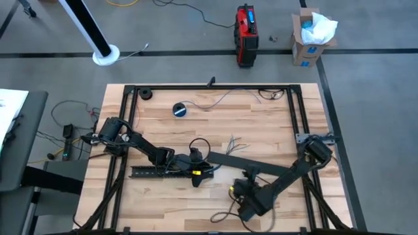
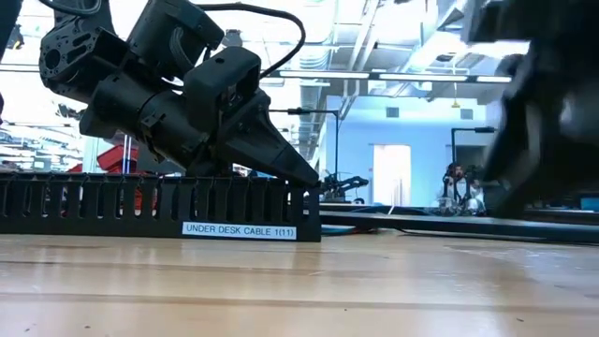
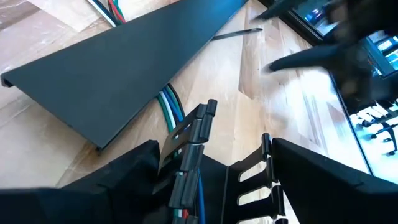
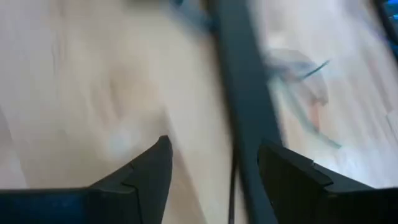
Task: Ziptie cables
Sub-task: Close the black cable duct with the black cable duct cover
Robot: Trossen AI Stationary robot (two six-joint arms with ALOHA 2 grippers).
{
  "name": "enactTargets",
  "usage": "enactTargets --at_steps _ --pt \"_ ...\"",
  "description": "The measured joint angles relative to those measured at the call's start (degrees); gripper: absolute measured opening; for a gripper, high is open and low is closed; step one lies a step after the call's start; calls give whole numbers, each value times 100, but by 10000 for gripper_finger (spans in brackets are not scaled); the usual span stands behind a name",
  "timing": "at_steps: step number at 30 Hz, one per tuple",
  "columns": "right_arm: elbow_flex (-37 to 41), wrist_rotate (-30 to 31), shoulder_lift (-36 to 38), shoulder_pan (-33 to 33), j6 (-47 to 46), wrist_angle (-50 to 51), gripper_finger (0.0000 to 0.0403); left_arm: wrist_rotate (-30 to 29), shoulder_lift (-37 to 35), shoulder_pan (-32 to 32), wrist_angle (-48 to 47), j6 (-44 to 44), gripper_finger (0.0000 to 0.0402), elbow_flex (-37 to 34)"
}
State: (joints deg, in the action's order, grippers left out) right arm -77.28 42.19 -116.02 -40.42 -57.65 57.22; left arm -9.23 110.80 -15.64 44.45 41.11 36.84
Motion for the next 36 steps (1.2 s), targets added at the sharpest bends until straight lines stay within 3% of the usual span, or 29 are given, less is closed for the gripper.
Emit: enactTargets --at_steps 3,10,16,19,22,25,28,31,33,36 --pt "150 369 292 285 -463 -324 226 -2 -1 0 -7 -79 297 2" --pt "1458 757 1274 1095 -70 -2566 213 -3 0 -10 -9 -81 297 0" --pt "3053 137 3244 1389 551 -4013 189 -29 0 -15 -9 -215 297 0" --pt "3883 -519 4369 1373 1972 -4821 167 -80 0 -15 -10 -347 297 0" --pt "4501 -1347 5026 1428 3208 -4679 142 -113 0 -14 -13 -355 297 -1" --pt "4619 -1292 5498 1417 3354 -4703 121 -127 0 -15 -9 -357 297 -2" --pt "4629 -679 5623 1519 2286 -4805 106 -150 0 -13 -24 -331 297 -2" --pt "4667 -410 5386 1816 2559 -5087 103 -153 0 -15 -27 -318 297 -2" --pt "4738 -1009 5029 2133 2835 -5612 107 -158 0 -13 -30 -295 297 -2" --pt "4859 -2336 4271 2574 3220 -7208 127 -169 0 -13 -31 -290 297 -2"
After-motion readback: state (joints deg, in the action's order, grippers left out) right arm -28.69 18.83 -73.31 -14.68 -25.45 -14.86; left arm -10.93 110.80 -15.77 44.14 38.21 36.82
